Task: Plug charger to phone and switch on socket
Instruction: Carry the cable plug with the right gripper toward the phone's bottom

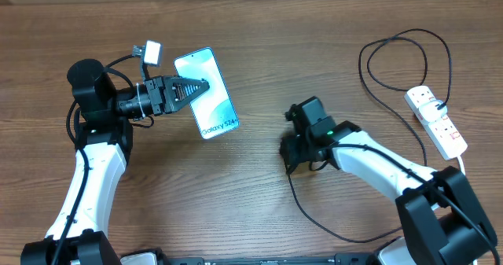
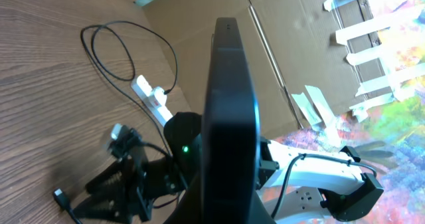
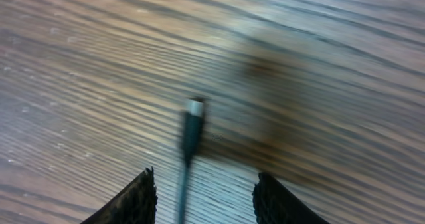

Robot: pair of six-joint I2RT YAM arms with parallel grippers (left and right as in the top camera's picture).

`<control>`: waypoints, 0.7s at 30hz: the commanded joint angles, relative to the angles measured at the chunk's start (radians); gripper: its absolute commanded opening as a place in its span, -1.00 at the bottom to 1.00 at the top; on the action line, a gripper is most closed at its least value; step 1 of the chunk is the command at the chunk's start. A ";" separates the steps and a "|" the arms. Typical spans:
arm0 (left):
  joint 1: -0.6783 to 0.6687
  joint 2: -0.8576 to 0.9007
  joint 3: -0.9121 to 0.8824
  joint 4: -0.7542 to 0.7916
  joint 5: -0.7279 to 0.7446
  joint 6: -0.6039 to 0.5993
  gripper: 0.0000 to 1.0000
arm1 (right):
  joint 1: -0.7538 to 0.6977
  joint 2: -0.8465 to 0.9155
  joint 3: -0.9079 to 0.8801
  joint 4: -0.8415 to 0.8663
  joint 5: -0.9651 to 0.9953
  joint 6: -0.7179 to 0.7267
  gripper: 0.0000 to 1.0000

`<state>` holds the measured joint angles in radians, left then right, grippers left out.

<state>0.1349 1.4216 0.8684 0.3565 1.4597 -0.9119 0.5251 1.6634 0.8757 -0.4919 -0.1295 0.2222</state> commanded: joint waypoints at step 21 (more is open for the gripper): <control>0.002 -0.001 0.009 0.008 0.079 0.026 -0.91 | 0.142 0.130 0.000 -0.068 0.119 0.171 -0.49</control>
<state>0.1349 1.4216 0.8684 0.3565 1.5116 -0.9089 0.6380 1.7409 0.9180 -0.5312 -0.0231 0.3847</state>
